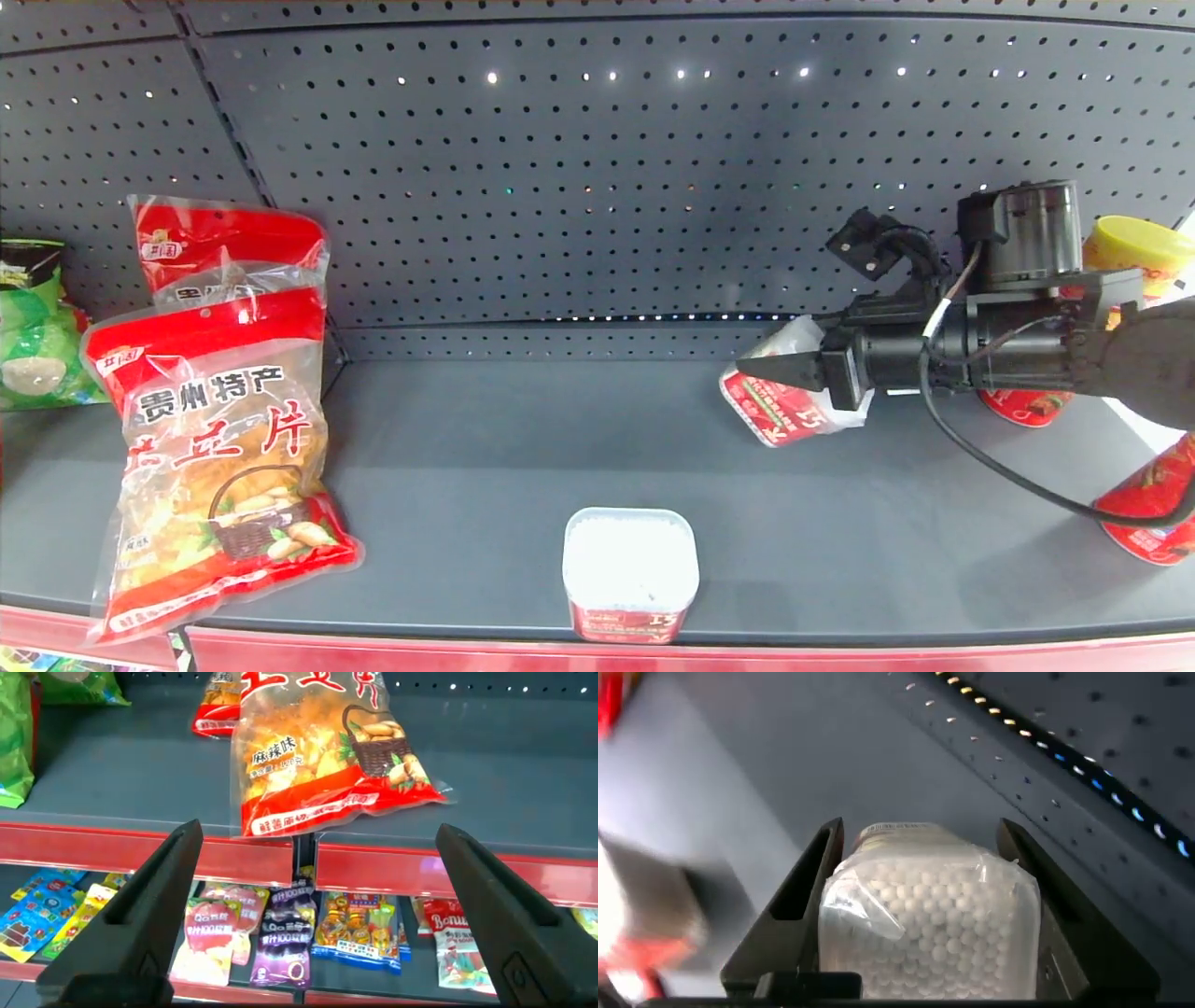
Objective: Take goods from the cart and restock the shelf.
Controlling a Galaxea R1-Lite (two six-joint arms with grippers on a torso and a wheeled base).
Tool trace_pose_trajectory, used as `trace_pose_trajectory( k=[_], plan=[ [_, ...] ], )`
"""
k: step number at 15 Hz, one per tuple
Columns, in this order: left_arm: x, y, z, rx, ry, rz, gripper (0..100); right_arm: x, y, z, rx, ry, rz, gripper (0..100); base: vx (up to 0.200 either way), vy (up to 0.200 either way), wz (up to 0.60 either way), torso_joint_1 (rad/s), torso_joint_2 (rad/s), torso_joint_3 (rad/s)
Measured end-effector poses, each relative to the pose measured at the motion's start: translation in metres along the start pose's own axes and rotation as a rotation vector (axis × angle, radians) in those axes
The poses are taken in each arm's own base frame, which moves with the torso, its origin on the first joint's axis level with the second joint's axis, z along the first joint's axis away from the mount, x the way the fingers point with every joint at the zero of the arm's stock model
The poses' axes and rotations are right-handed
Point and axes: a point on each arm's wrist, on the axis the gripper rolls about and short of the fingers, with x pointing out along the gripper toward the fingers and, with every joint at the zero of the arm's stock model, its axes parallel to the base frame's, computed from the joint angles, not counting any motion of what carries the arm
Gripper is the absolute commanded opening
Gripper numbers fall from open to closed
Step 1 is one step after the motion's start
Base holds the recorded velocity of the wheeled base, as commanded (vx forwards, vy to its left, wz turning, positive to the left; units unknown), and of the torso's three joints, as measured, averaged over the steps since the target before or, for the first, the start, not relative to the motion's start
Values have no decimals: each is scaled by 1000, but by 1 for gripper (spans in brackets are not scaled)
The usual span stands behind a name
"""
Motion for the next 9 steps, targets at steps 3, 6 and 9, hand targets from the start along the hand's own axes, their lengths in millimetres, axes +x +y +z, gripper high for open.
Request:
trace_pose_trajectory(
  k=[3,6,9],
  plan=[
    [0,0,0,0,0,0,100,18,-11,-7,-99,-21,118,0,0,0,0,0,0,0],
    [0,0,0,0,0,0,100,38,-14,-5,-127,-33,169,0,0,0,0,0,0,0],
    [0,0,0,0,0,0,100,46,-15,-6,-115,-25,184,0,0,0,0,0,0,0]
  ],
)
